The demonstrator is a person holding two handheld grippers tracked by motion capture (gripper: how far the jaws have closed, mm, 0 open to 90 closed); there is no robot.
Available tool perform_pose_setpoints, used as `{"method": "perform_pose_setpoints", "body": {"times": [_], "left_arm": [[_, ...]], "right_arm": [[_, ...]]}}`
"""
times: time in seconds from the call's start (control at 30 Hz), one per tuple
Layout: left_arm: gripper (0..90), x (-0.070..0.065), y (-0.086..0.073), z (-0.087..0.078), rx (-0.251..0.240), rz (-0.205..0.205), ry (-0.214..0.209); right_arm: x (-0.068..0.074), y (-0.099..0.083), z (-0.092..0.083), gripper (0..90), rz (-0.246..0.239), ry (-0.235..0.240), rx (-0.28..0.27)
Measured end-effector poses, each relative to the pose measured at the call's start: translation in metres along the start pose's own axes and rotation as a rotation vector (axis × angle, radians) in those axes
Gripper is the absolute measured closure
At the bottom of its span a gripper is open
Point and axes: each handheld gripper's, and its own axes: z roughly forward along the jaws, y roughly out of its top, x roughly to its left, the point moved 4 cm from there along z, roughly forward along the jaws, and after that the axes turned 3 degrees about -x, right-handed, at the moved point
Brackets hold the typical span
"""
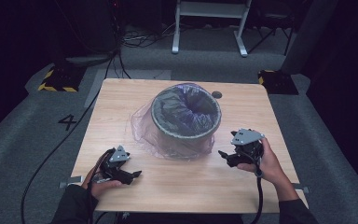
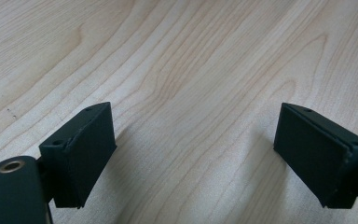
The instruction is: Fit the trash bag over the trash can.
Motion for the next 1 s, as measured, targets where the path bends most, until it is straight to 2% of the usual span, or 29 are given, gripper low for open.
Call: {"method": "perform_pose_setpoints", "body": {"times": [0.13, 0.37, 0.57, 0.73, 1.0], "left_arm": [[12.0, 0.000, 0.000, 0.000, 0.000, 0.000, -0.001], [11.9, 0.000, 0.000, 0.000, 0.001, 0.001, -0.003], [11.8, 0.000, 0.001, 0.001, -0.001, 0.003, -0.006], [11.8, 0.000, 0.001, 0.001, -0.001, 0.003, -0.005], [11.9, 0.000, 0.001, 0.001, -0.001, 0.002, -0.005]], "right_arm": [[0.006, -0.017, 0.006, 17.3, 0.024, 0.004, 0.027], [0.010, -0.051, 0.016, 17.5, 0.031, -0.011, 0.090], [0.011, -0.080, 0.021, 17.6, 0.106, -0.001, 0.111], [0.012, -0.101, 0.020, 17.8, 0.175, 0.017, 0.107], [0.011, -0.128, 0.008, 17.6, 0.340, 0.038, 0.017]]}}
